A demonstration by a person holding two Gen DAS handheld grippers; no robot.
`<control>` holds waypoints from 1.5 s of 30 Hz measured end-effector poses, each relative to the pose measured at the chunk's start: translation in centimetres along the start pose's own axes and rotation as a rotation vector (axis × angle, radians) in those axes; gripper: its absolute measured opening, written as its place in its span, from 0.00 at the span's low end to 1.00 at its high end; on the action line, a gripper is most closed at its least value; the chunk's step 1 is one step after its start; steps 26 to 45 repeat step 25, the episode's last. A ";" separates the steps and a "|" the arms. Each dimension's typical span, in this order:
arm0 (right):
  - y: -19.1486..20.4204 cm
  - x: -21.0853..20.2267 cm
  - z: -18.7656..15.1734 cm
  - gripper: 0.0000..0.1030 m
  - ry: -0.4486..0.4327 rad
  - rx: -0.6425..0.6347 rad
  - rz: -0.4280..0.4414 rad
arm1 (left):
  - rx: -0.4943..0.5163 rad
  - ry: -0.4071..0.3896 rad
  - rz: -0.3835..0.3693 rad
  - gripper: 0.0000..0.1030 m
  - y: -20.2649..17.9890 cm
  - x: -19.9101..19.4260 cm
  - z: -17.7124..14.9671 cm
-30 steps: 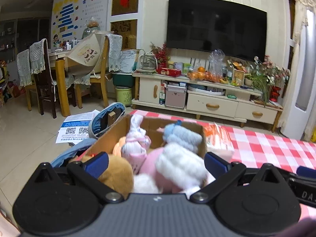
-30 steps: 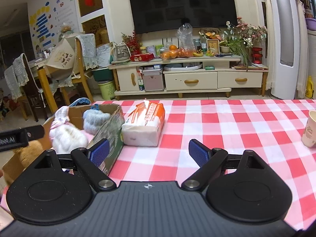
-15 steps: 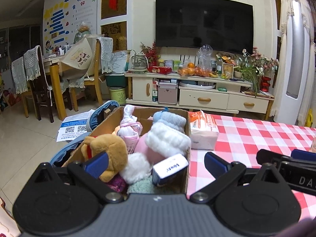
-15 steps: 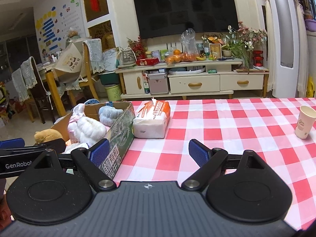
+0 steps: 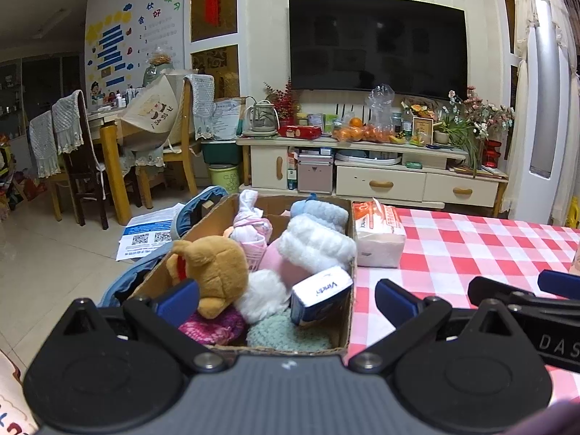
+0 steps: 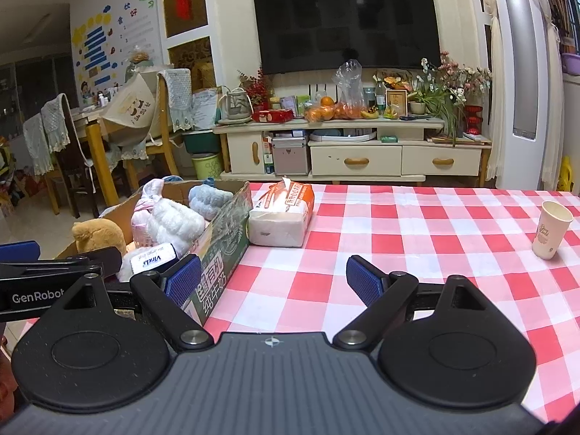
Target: Organize soft objects
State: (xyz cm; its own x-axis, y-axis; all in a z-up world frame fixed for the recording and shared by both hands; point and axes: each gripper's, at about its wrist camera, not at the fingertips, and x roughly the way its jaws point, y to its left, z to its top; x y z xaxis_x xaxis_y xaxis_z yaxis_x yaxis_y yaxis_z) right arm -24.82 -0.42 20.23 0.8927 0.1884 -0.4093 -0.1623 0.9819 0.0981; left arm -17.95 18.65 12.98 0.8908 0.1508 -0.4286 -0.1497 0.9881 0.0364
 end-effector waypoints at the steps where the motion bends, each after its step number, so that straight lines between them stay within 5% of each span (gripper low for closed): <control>1: 0.1 0.0 -0.1 1.00 0.001 -0.001 0.000 | 0.002 0.000 0.003 0.99 0.0 0.0 -0.1; 16: -0.7 0.8 -1.4 1.00 0.014 0.023 -0.001 | 0.039 0.018 0.025 0.99 -0.8 0.6 -1.0; 25: -4.5 1.1 -1.6 1.00 -0.011 0.091 -0.016 | 0.049 0.013 -0.007 0.99 -3.5 1.4 -0.8; 45: -4.5 1.1 -1.6 1.00 -0.011 0.091 -0.016 | 0.049 0.013 -0.007 0.99 -3.5 1.4 -0.8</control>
